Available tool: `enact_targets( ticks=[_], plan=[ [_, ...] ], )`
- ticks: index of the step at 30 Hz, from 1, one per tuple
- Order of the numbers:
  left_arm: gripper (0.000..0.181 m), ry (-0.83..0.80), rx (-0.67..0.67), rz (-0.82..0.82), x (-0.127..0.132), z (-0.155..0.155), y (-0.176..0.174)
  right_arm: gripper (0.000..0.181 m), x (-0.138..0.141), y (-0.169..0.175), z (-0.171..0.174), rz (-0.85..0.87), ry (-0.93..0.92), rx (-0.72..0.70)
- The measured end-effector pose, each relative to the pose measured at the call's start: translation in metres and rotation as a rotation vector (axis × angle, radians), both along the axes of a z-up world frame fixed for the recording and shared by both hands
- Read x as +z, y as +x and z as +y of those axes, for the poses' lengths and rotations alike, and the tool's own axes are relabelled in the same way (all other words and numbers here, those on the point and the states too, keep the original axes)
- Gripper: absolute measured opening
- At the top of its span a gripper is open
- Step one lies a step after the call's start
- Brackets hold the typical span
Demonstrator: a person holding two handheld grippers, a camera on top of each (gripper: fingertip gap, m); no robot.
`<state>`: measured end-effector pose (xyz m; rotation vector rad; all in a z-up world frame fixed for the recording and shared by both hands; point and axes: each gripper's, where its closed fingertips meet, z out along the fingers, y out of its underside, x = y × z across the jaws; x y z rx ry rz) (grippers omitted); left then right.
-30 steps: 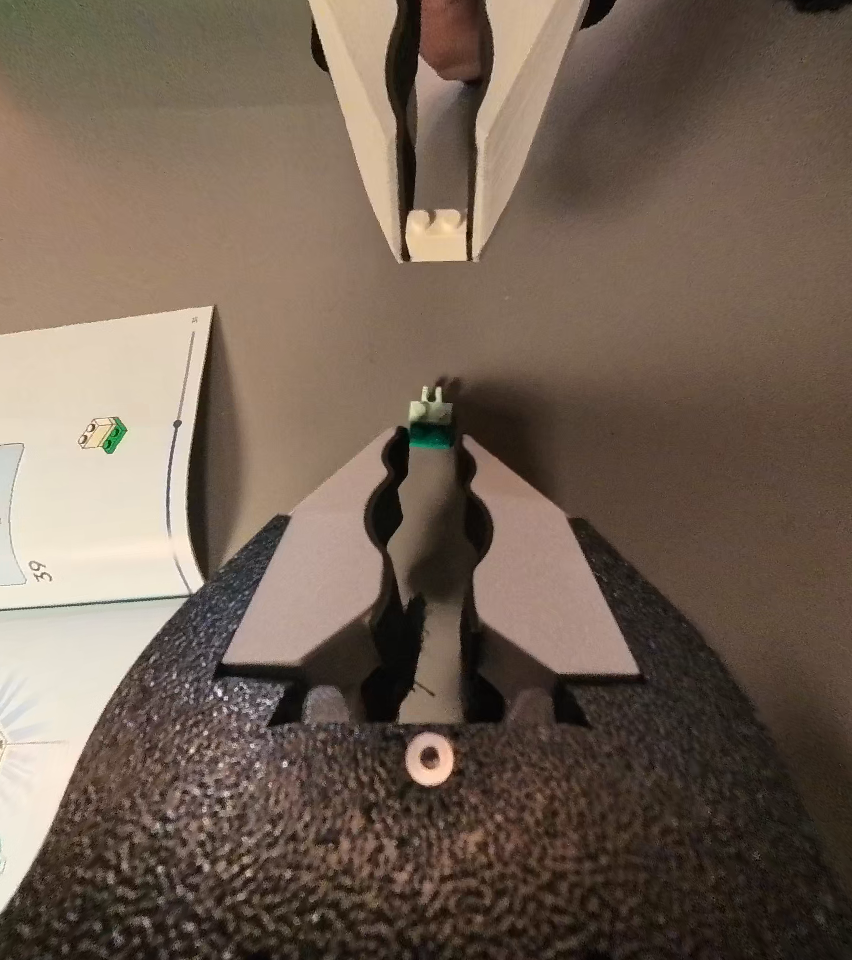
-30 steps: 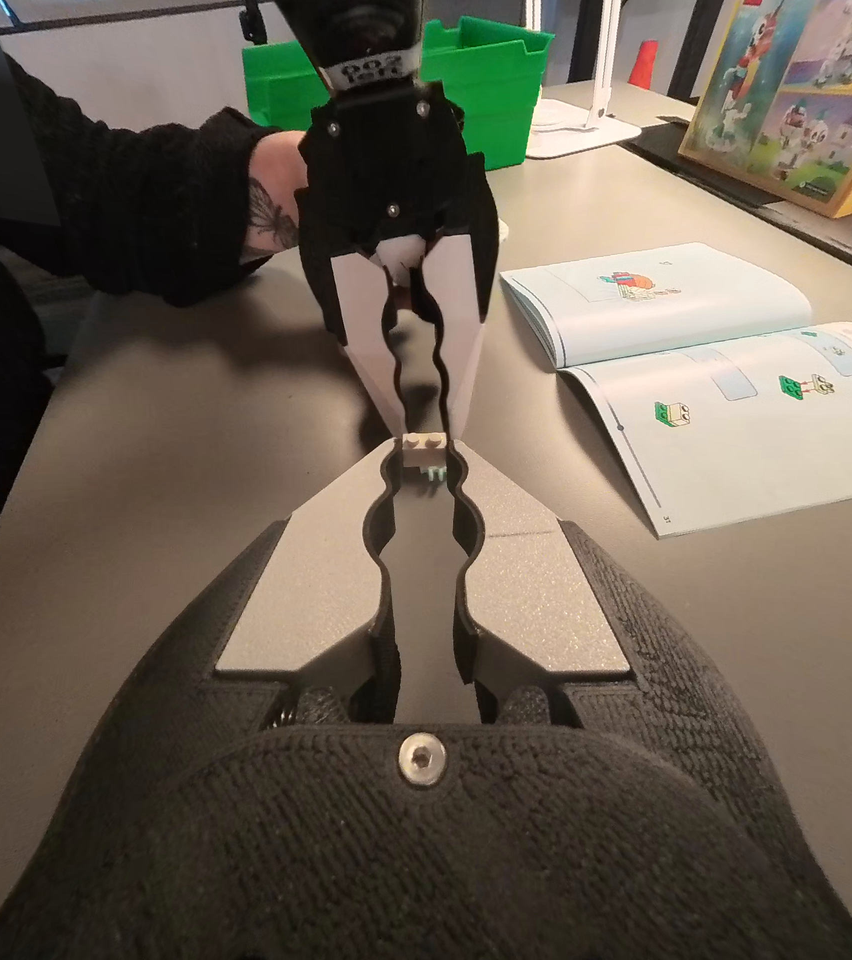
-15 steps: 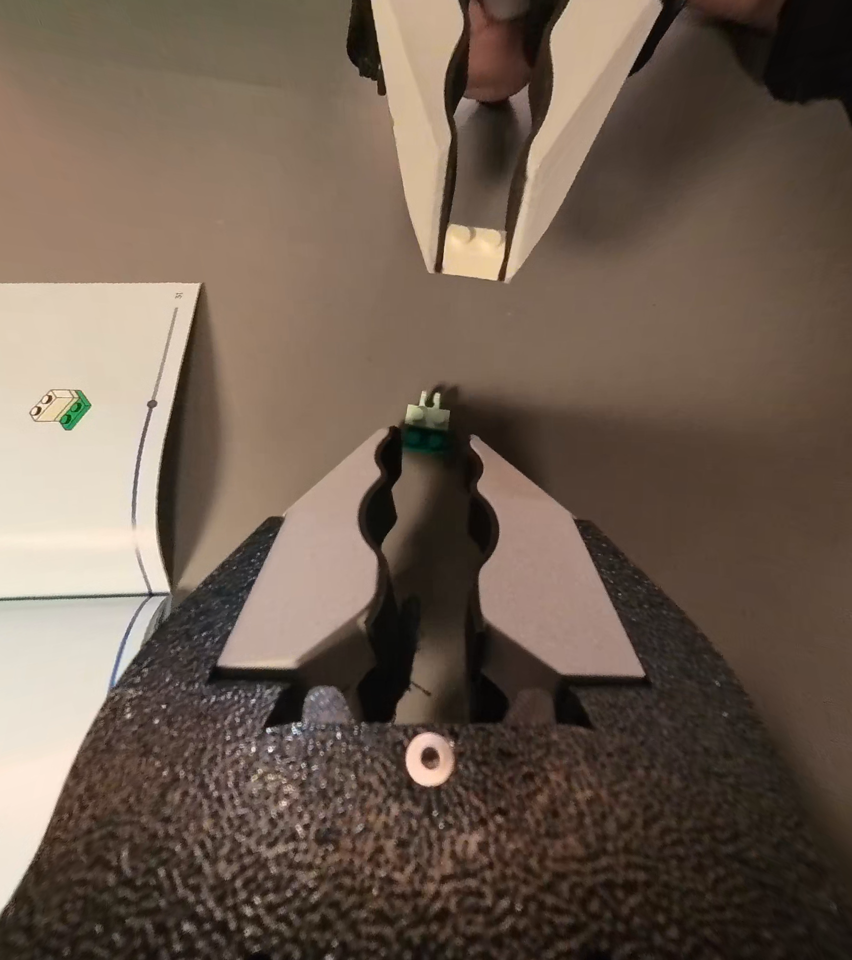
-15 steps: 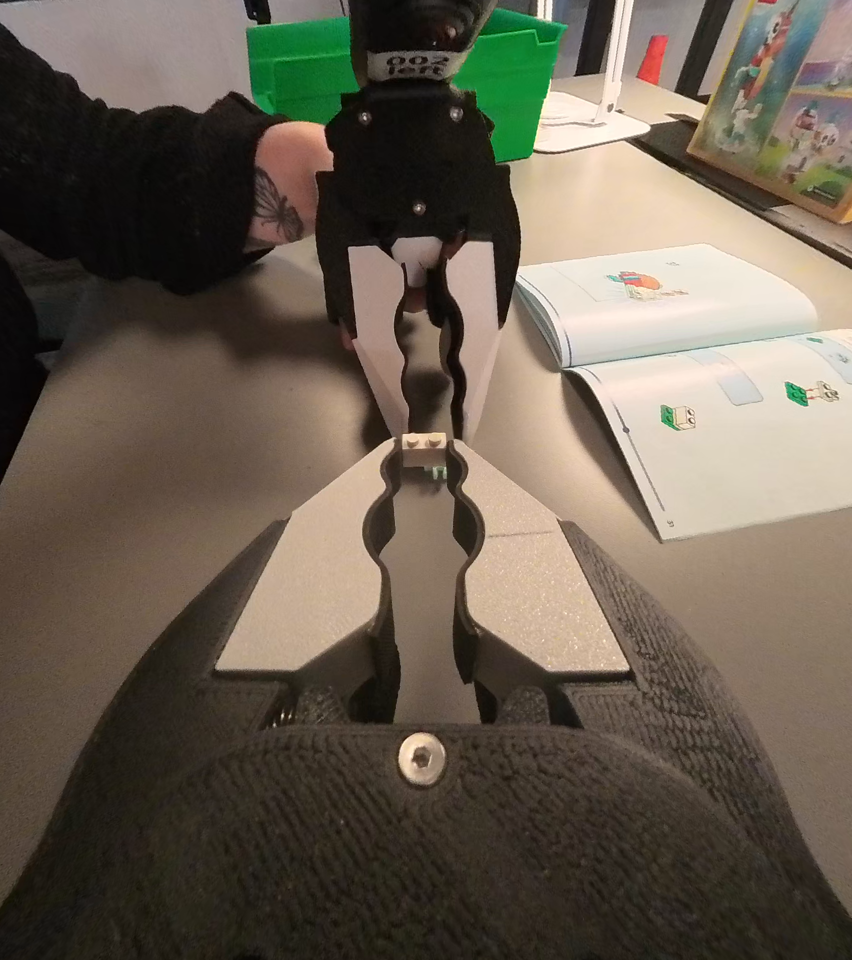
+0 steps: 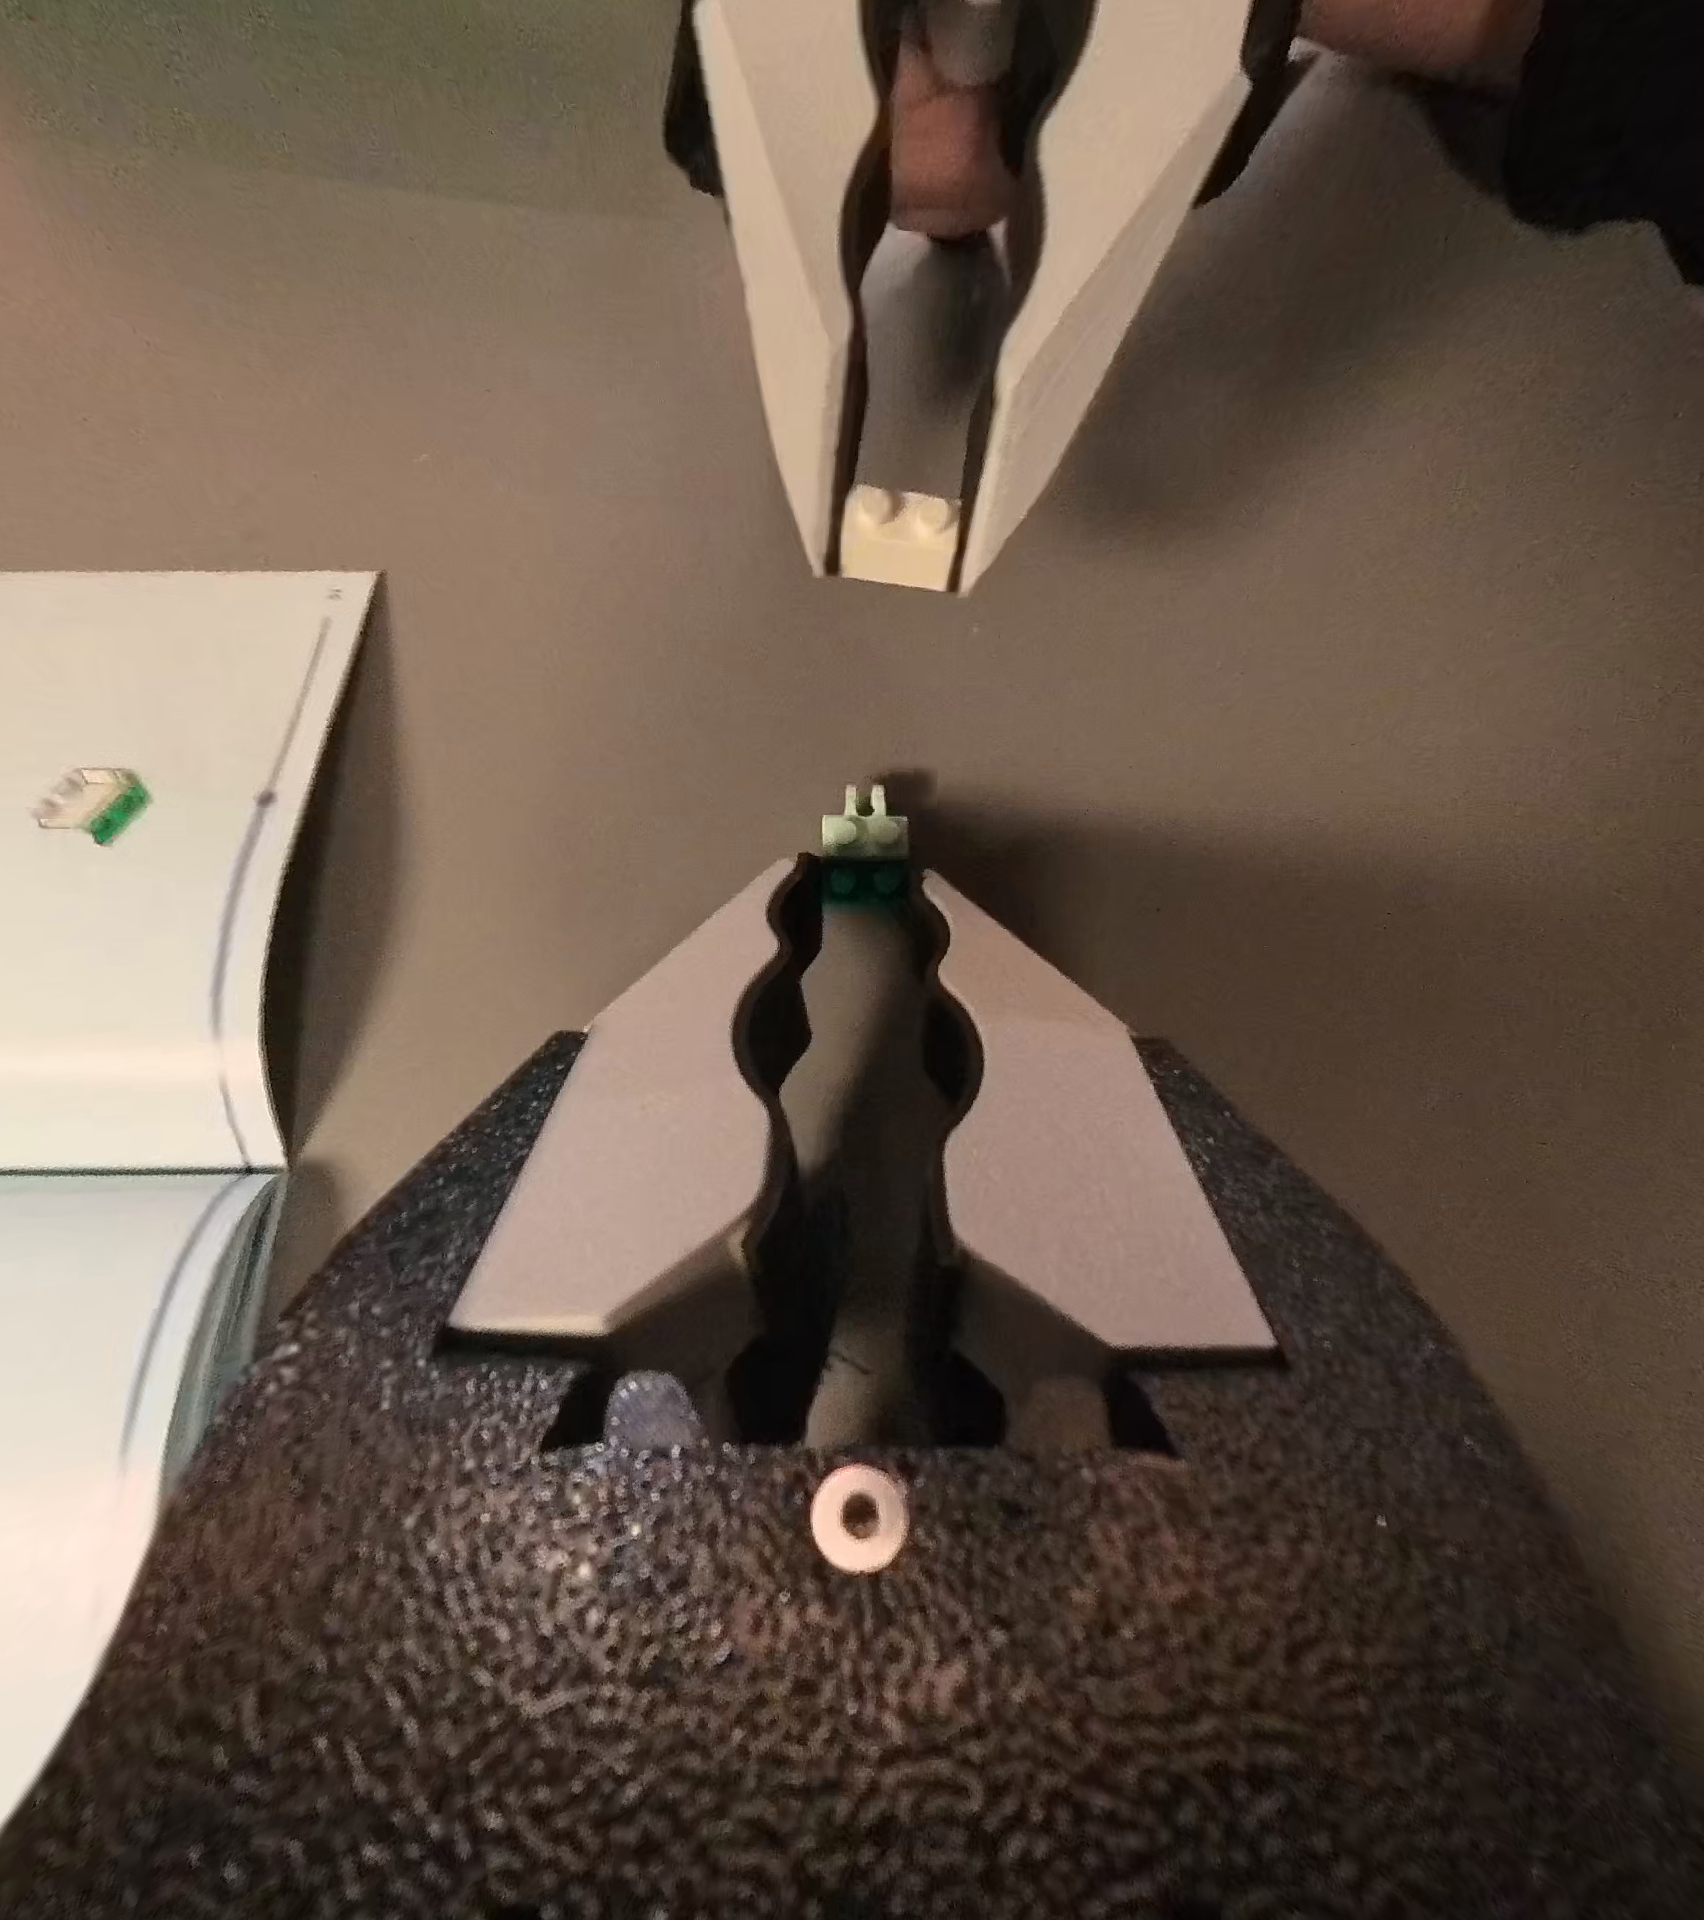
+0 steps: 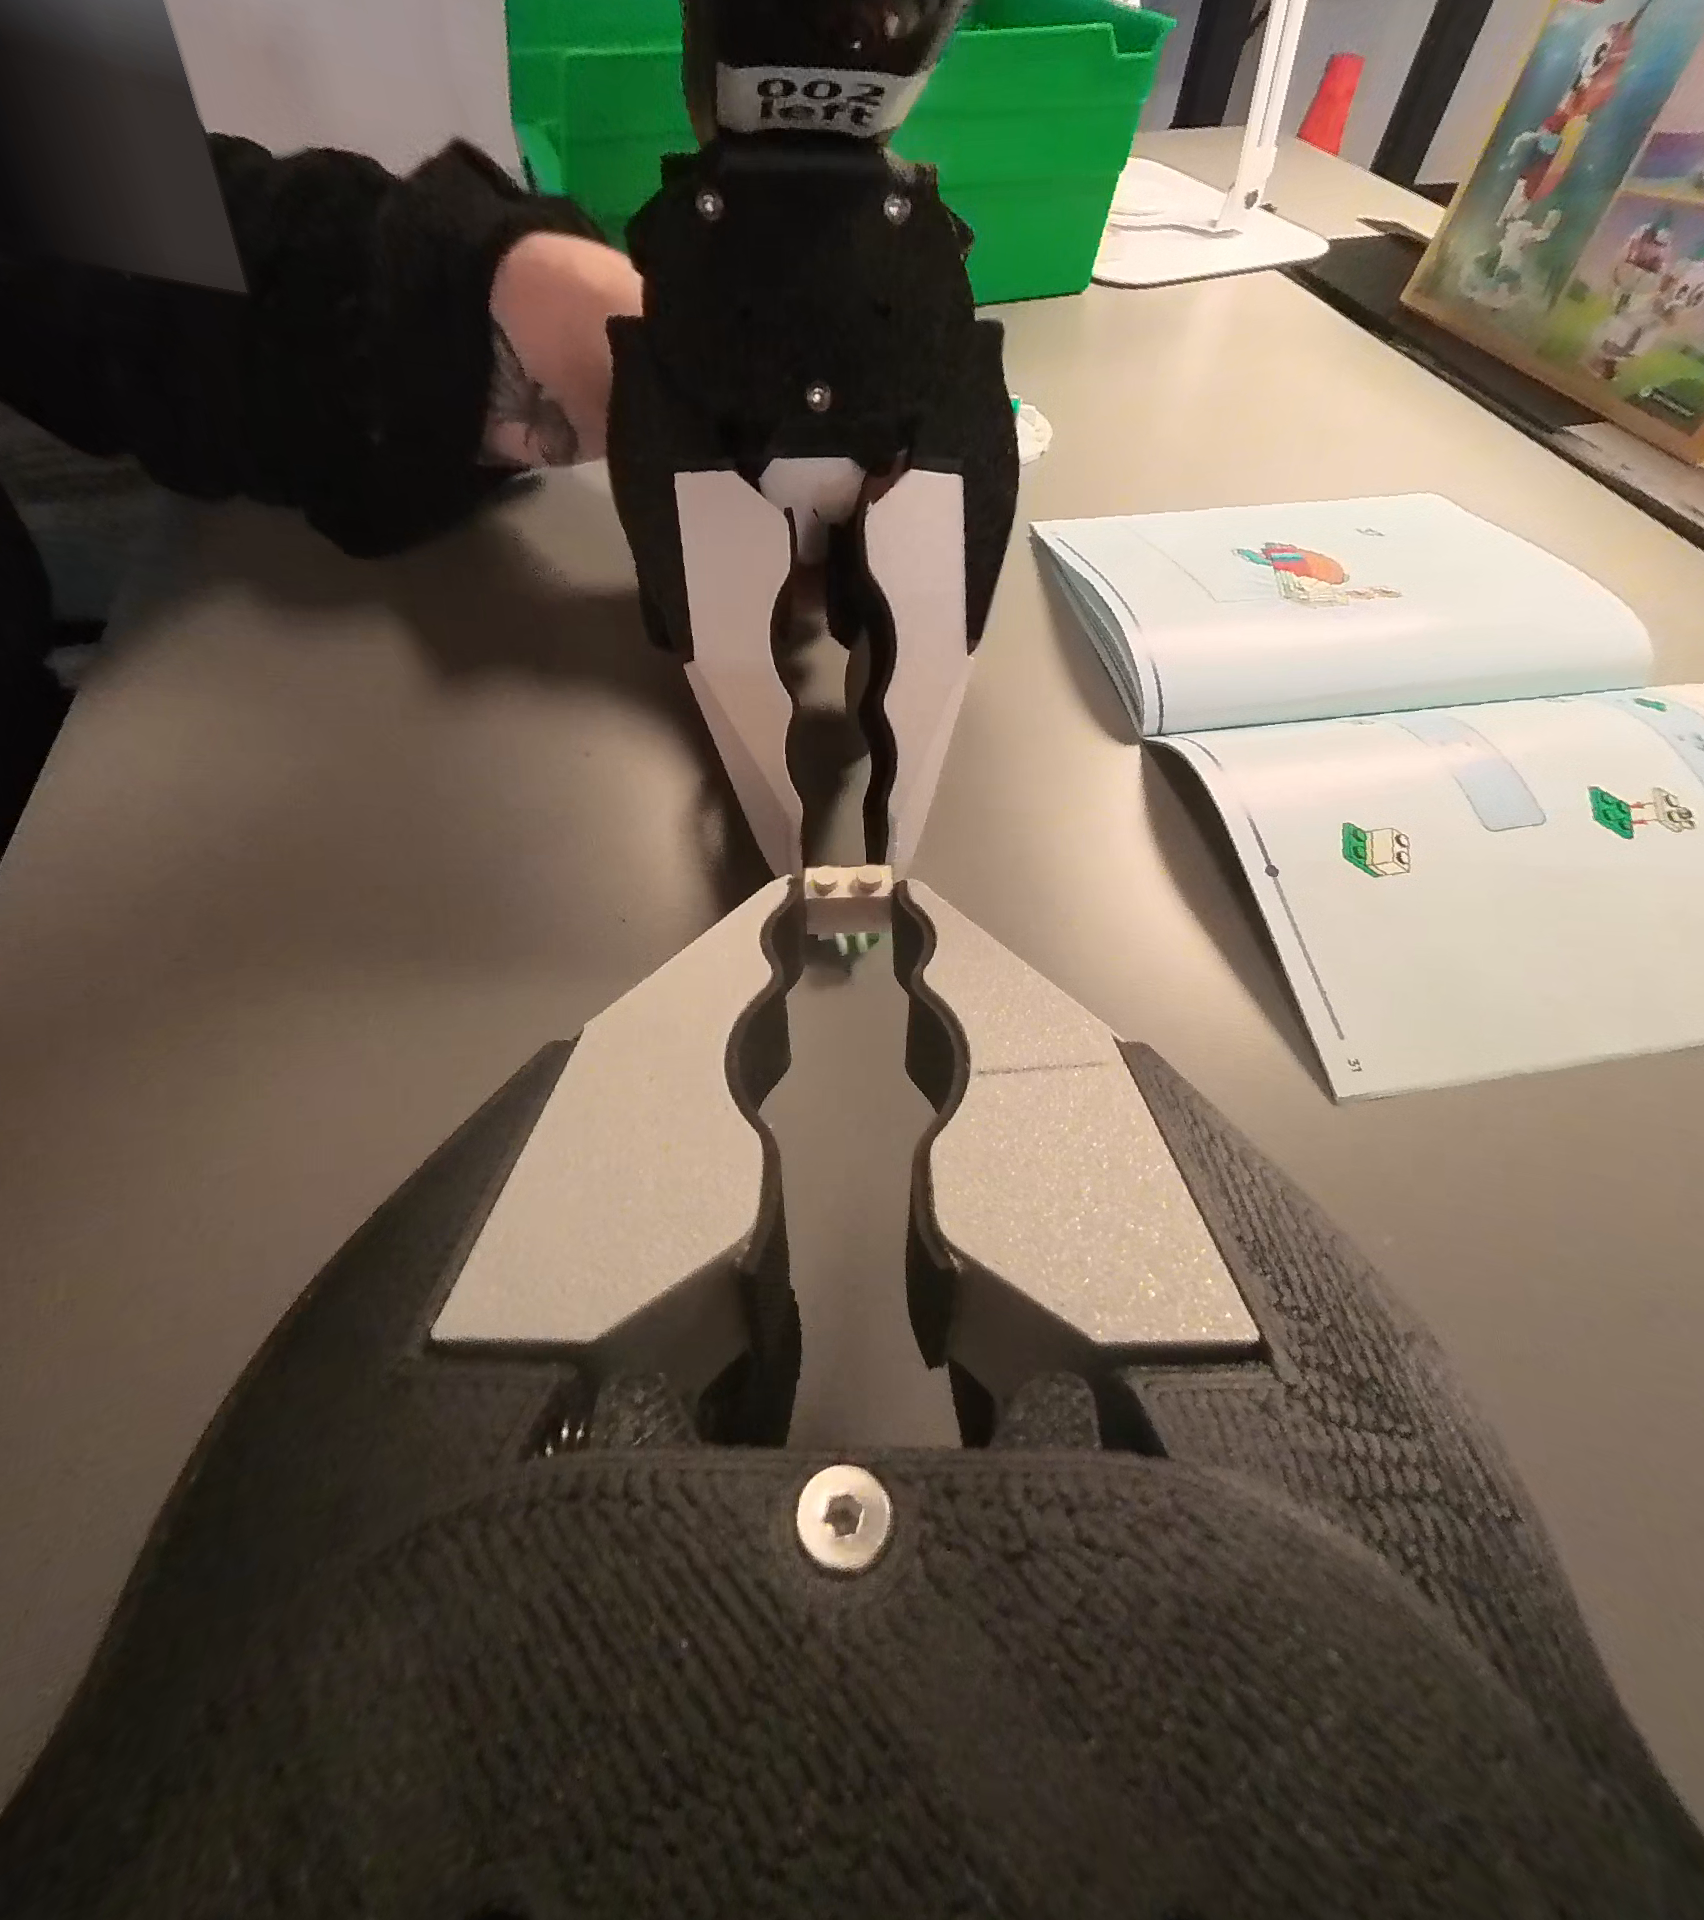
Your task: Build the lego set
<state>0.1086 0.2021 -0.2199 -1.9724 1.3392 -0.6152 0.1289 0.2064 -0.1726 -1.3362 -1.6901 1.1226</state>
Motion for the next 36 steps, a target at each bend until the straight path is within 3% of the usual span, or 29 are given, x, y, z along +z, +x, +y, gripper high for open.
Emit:
enact_targets(
  ticks=[1,7,17,36],
  plan=[
    [0.014,0.064,0.001,-0.011,0.005,0.001,0.003,0.015,0.001,0.001,-0.001,0.004,0.004,0.004],
    [0.013,0.229,-0.016,-0.085,0.031,-0.015,0.017,0.015,0.017,0.002,-0.023,0.095,-0.032,0.116],
    [0.013,0.115,0.041,-0.204,0.042,-0.014,0.017,0.015,0.008,-0.006,-0.029,0.062,0.032,0.115],
    [0.013,0.112,0.005,-0.198,0.041,-0.018,0.019,0.015,0.003,-0.008,-0.027,0.032,0.057,0.095]
  ],
)
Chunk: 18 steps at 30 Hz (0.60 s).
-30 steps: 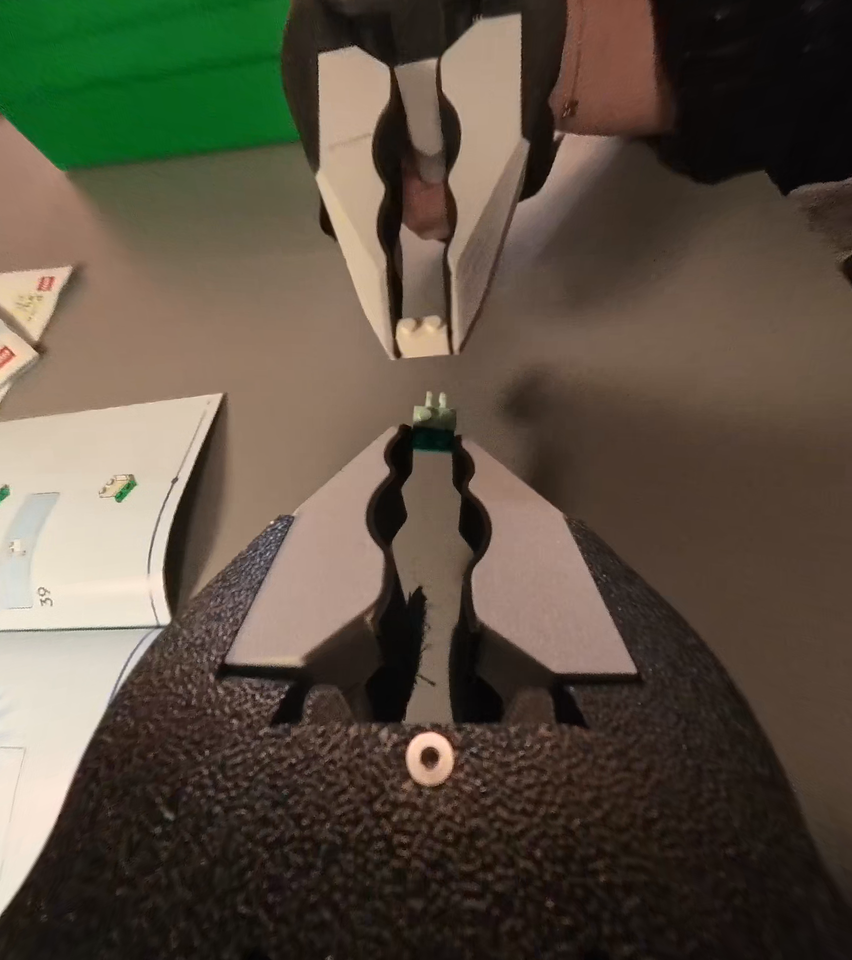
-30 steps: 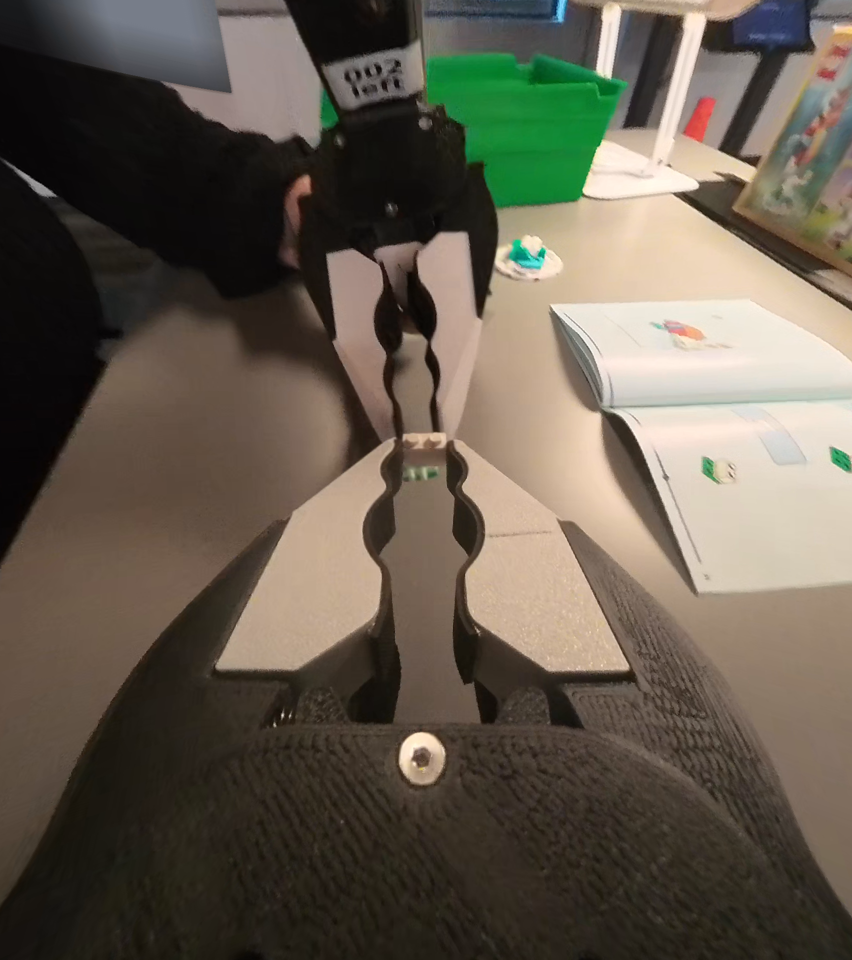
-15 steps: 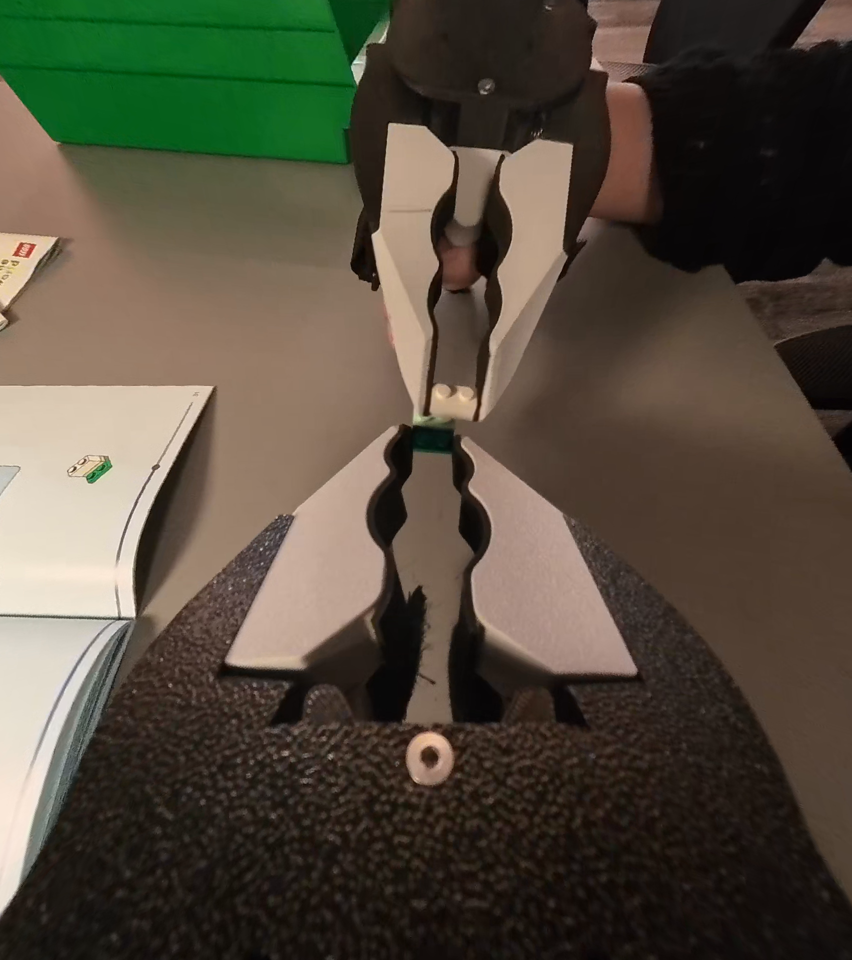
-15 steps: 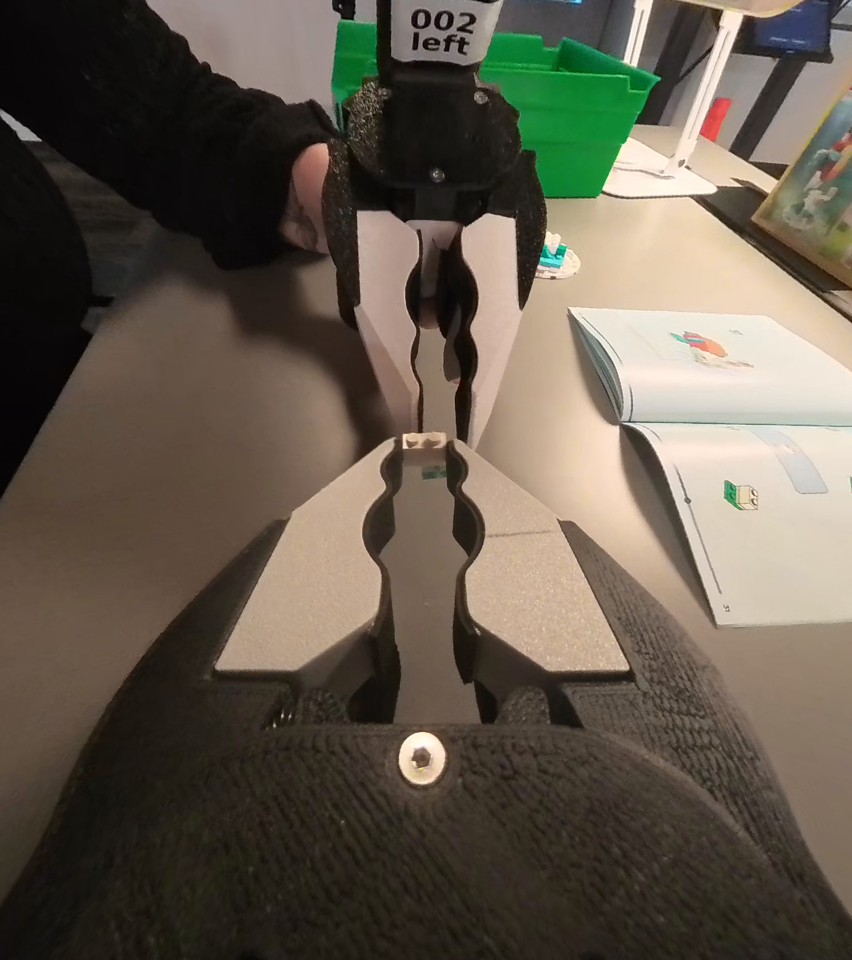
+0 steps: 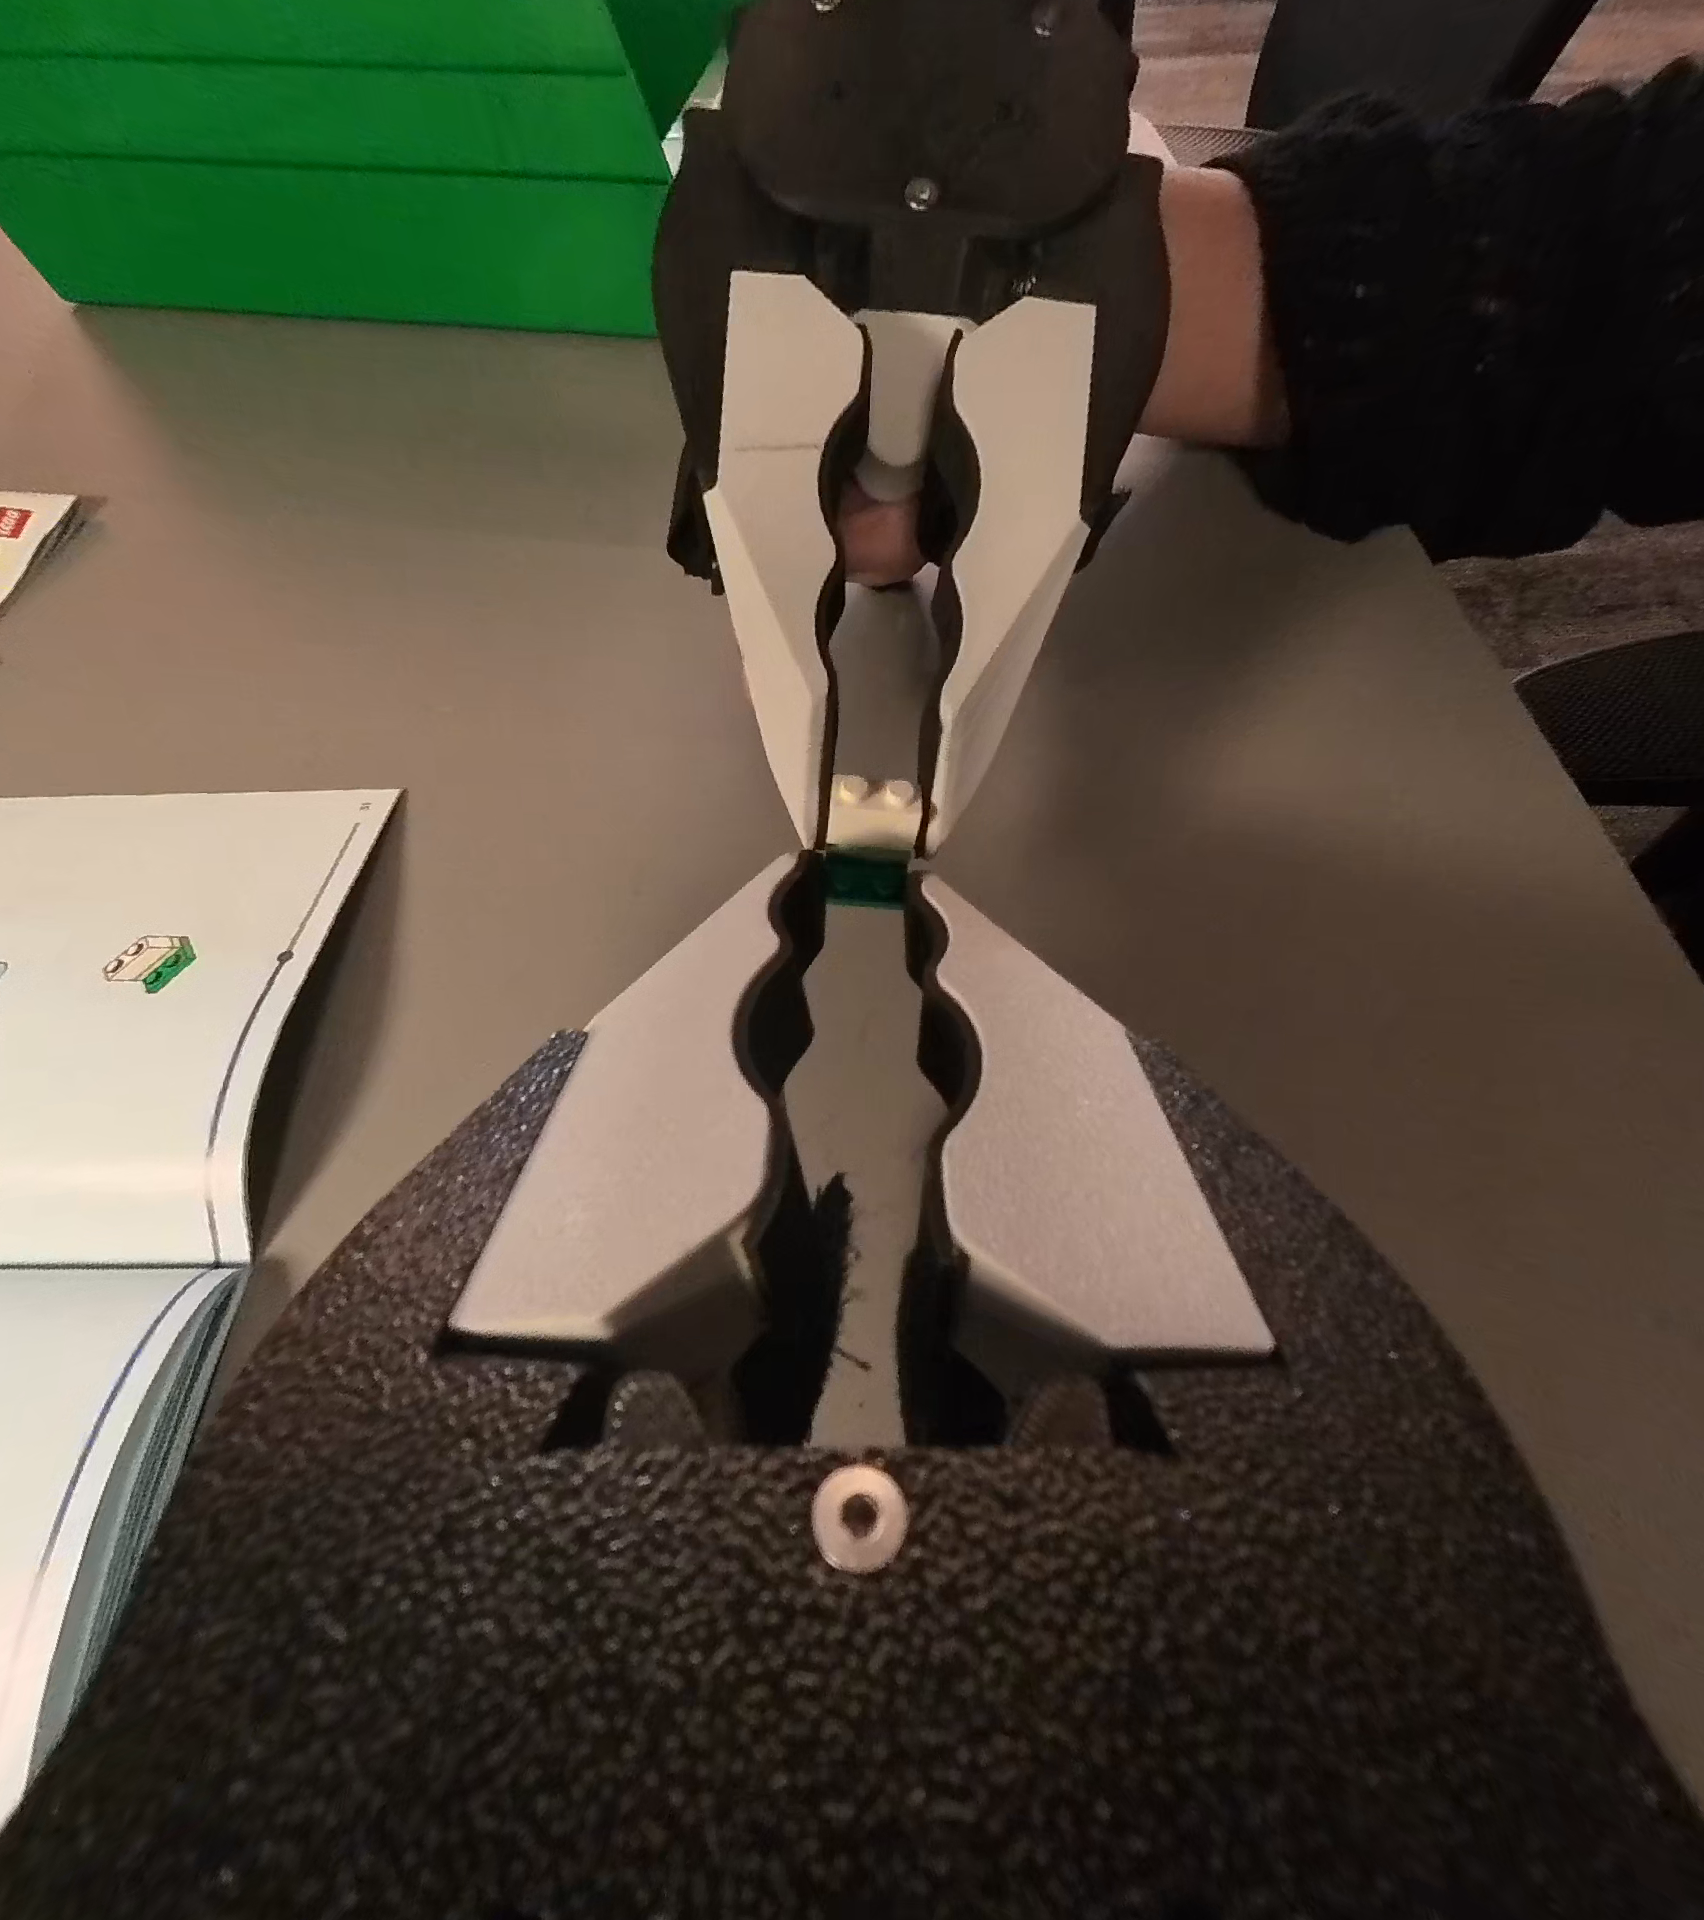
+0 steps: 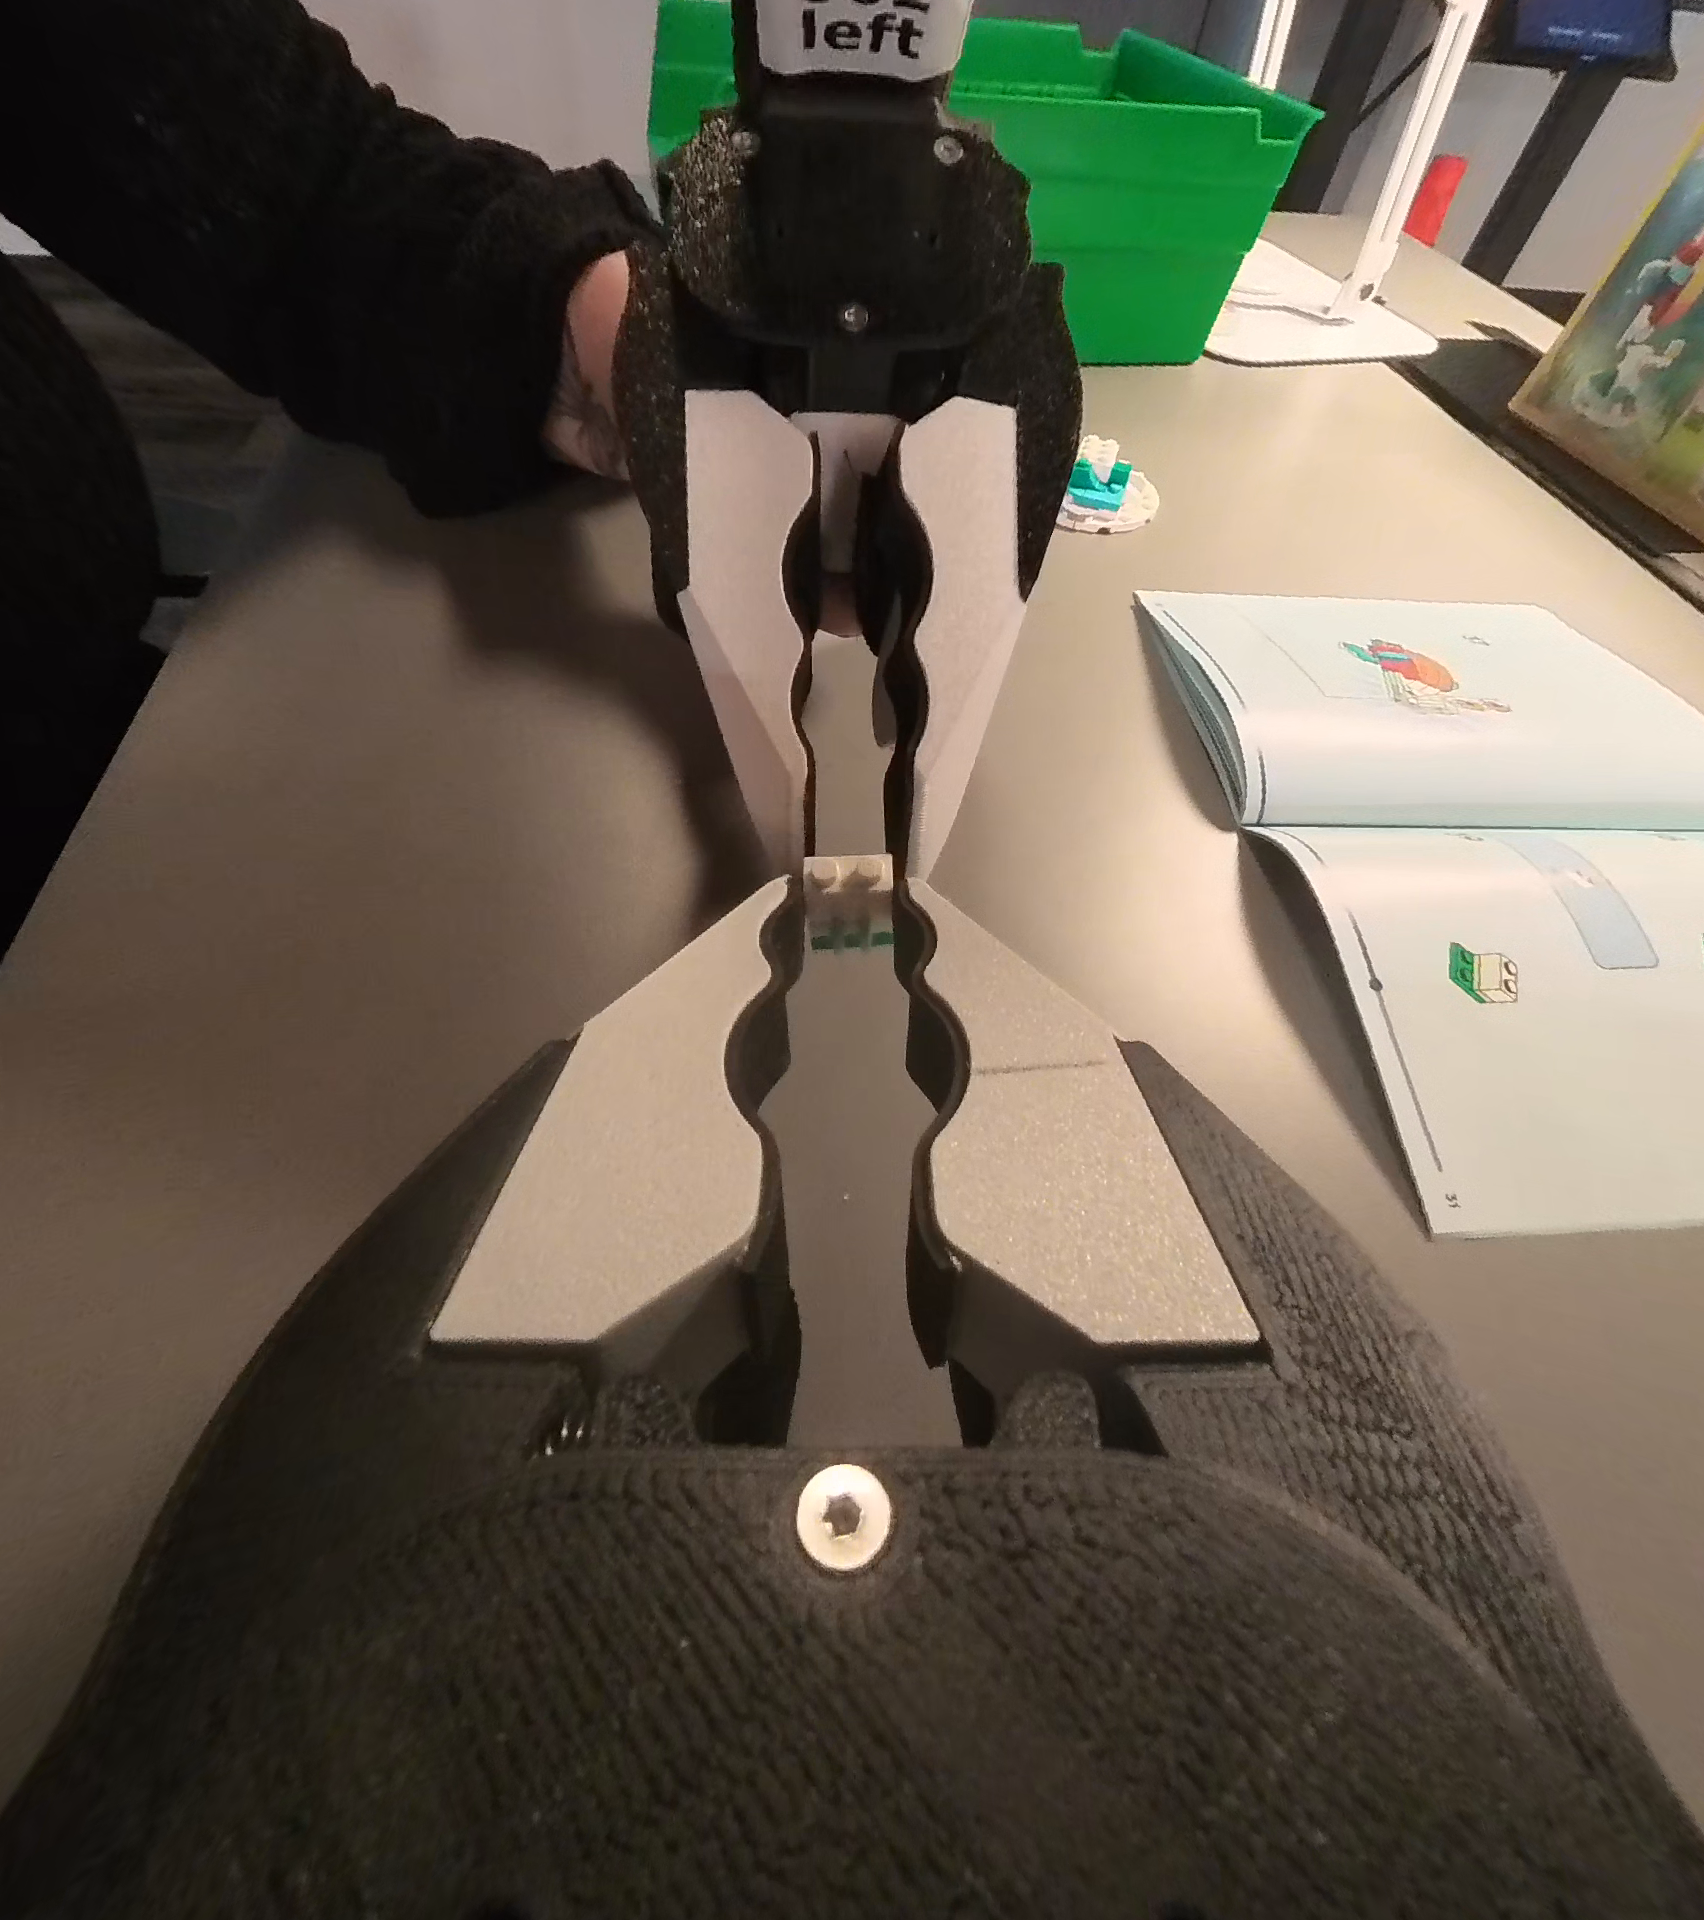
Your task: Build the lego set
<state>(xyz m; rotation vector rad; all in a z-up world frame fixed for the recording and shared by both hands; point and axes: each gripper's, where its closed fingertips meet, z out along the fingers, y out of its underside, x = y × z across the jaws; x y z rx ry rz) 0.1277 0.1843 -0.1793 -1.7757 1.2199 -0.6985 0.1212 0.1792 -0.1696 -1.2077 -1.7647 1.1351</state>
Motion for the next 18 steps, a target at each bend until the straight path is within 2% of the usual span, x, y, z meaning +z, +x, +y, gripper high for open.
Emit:
enact_targets(
  ticks=[18],
  plan=[
    [0.013,-0.013,-0.001,0.006,-0.0028,0.0009,-0.0022,0.022,0.0009,-0.0003,-0.0007,0.003,-0.009,0.001]
  ],
)
